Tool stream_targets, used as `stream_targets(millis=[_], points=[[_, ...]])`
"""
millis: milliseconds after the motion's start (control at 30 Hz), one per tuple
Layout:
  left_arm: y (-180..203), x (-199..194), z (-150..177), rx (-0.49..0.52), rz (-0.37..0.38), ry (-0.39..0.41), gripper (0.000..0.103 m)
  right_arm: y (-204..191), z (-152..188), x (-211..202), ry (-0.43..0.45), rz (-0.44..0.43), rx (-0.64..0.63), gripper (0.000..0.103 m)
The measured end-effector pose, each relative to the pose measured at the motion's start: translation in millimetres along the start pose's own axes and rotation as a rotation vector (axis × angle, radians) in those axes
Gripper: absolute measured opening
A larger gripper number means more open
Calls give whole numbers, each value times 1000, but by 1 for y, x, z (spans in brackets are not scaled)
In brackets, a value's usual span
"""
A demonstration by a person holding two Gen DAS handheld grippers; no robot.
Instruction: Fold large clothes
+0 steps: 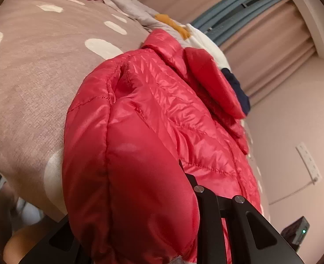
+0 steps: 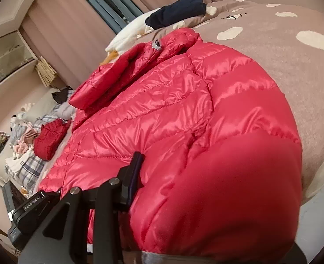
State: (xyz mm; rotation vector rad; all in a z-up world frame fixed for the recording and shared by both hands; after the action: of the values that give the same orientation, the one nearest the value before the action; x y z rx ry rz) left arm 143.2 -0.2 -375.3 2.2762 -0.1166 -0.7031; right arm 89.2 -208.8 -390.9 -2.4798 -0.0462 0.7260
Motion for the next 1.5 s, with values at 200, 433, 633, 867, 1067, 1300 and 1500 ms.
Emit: stream_targets(millis=[200,433,633,867,1067,1300,1500], points=[[16,-15,-9,108,-163,48,22,-15,-14,-13,8,51,-55,26],[44,-65,-31,117,-131,168,21,-30,-57,-66,139,-72,-51,24],[81,-105,-37,253,-137,274,21,-44,-74,-102,209,-117,-106,24],[107,-135,-45,323,-104,362,21,-57,-97,-134,274,-183,-119,24],[106,-144,-50,340,-82,392,21,-67,-102,-143,297,-217,-147,24],[97,-134,-50,334,-112,362,22,-67,-97,-134,286,-184,-184,25],[97,-132,-49,340,-114,368,22,-67,-97,-132,283,-176,-192,25]])
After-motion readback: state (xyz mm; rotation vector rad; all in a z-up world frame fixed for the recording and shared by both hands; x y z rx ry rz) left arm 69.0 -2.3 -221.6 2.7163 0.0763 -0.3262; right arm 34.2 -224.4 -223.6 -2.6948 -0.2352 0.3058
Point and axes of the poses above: each gripper's, at about its wrist camera, not at the fingertips, and x roughly the way its jaws point, y to its right, z to its underside, the point moved 8 cm from there along x, roughly the way its jaws point, and after that the axes turned 8 degrees about y, right-handed, at the moved point
